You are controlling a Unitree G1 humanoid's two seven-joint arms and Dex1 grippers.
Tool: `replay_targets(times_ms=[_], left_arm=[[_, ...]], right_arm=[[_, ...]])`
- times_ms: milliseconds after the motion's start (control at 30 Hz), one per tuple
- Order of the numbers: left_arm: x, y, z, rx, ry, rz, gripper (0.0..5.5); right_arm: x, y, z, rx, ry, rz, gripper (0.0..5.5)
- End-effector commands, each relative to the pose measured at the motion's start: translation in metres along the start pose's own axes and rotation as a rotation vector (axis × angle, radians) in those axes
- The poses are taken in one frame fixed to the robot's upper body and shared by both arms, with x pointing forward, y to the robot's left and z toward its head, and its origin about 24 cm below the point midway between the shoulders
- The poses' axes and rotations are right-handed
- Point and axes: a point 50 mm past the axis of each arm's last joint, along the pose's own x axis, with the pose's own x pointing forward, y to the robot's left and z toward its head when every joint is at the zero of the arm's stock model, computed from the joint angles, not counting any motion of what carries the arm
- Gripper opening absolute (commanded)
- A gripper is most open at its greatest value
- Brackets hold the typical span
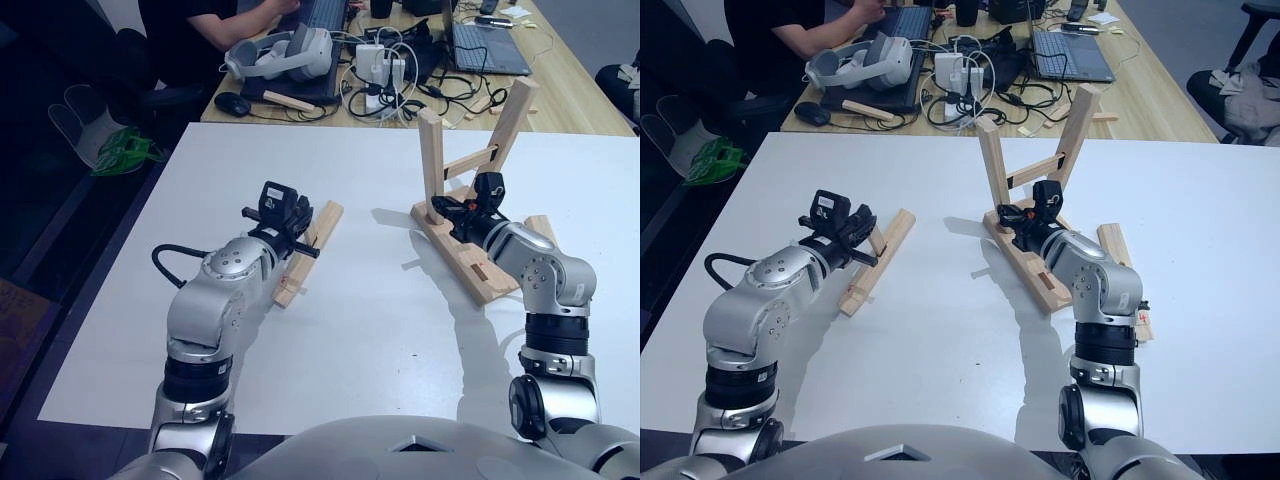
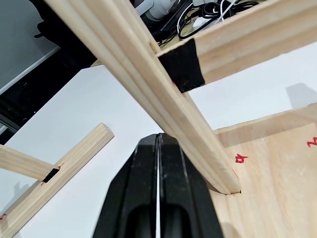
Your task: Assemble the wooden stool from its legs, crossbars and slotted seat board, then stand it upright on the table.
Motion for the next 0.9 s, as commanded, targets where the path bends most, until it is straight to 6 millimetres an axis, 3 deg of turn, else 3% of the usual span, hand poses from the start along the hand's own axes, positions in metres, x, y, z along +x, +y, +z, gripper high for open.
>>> replay_targets(times_ms=[33, 267, 367, 400, 500, 733, 833, 900], left_arm=[[0.002, -0.003, -0.019, 0.022, 0.164, -0.088, 0.40], [0.004, -0.003, -0.022, 0.086, 0.178, -0.114, 0.40], [0.007, -0.006, -0.005, 0.044, 0.066, -0.110, 0.40], [0.007, -0.006, 0.000, 0.031, 0.025, -0.101, 0.76], [0.006, -0.003, 0.021, 0.010, -0.104, -0.060, 1.17], [-0.005, 0.000, 0.093, 0.077, -0.418, -0.030, 2.19], [-0.012, 0.004, 0.125, 0.080, -0.567, -0.004, 2.19], [-0.011, 0.004, 0.125, 0.037, -0.572, -0.016, 2.19]], right_arm=[[0.001, 0.000, 0.005, 0.015, -0.027, 0.000, 0.00], [0.002, 0.002, 0.006, 0.033, -0.040, 0.007, 0.00], [0.002, 0.001, 0.006, 0.053, -0.043, 0.008, 0.00], [0.002, 0.000, 0.006, 0.060, -0.043, 0.010, 0.00], [0.002, -0.001, 0.006, 0.094, -0.047, 0.012, 0.00], [0.002, -0.005, 0.006, 0.123, -0.049, 0.015, 0.00], [0.003, -0.005, 0.006, 0.128, -0.047, 0.018, 0.00], [0.004, -0.005, 0.006, 0.122, -0.042, 0.019, 0.00]])
